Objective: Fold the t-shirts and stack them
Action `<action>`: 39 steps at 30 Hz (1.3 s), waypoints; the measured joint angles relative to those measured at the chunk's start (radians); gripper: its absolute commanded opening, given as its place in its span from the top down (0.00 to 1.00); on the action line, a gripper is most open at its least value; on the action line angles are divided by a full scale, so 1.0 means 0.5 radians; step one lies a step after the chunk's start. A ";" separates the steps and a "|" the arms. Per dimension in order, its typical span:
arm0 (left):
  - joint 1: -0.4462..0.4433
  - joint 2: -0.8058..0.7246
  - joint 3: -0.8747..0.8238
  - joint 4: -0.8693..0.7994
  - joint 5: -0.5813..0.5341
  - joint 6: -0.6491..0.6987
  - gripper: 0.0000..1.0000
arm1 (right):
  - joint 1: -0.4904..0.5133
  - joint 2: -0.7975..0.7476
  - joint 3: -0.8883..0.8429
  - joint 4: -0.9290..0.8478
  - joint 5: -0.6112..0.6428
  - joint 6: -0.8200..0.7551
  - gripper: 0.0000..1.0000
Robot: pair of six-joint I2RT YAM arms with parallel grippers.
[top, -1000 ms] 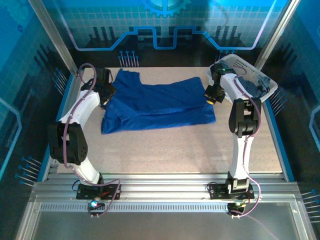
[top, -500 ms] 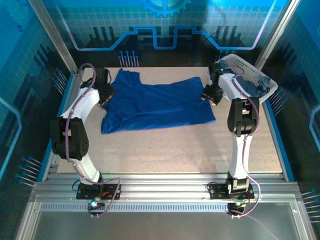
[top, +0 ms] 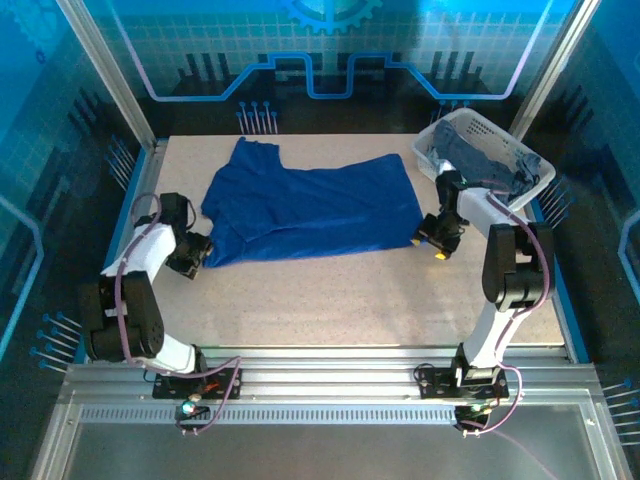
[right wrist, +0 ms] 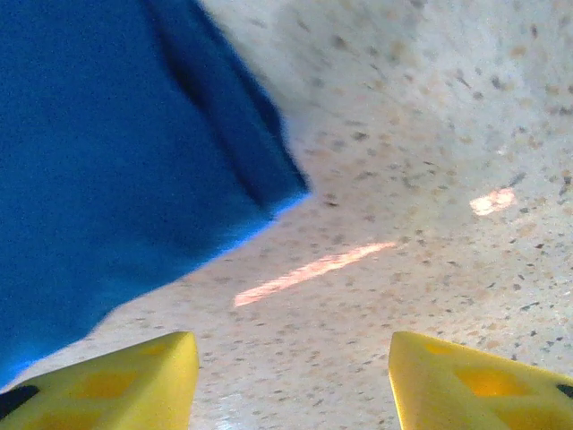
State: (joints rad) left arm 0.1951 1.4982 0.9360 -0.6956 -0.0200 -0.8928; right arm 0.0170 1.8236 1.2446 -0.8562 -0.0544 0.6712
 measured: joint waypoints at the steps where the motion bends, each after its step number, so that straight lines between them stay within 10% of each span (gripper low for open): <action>1: 0.004 0.029 0.002 0.018 0.024 0.018 0.47 | -0.022 0.000 -0.027 0.009 -0.019 -0.008 0.44; 14: 0.005 0.434 0.126 0.182 0.087 0.162 0.71 | -0.071 0.108 0.009 0.130 -0.085 -0.041 0.50; 20: 0.005 0.518 0.214 0.301 0.084 0.141 1.00 | -0.021 0.201 0.126 0.153 -0.049 -0.045 0.59; 30: 0.010 0.468 0.191 0.320 -0.014 0.106 1.00 | 0.029 0.328 0.242 0.177 0.031 -0.011 1.00; 39: 0.069 0.159 0.053 0.294 -0.087 0.041 1.00 | 0.068 0.263 0.198 0.151 0.208 -0.005 1.00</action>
State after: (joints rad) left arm 0.2298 1.5780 0.9623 -0.5488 -0.0635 -0.8722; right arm 0.0509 1.9553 1.3434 -0.7807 0.0498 0.6689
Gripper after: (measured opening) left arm 0.051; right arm 0.061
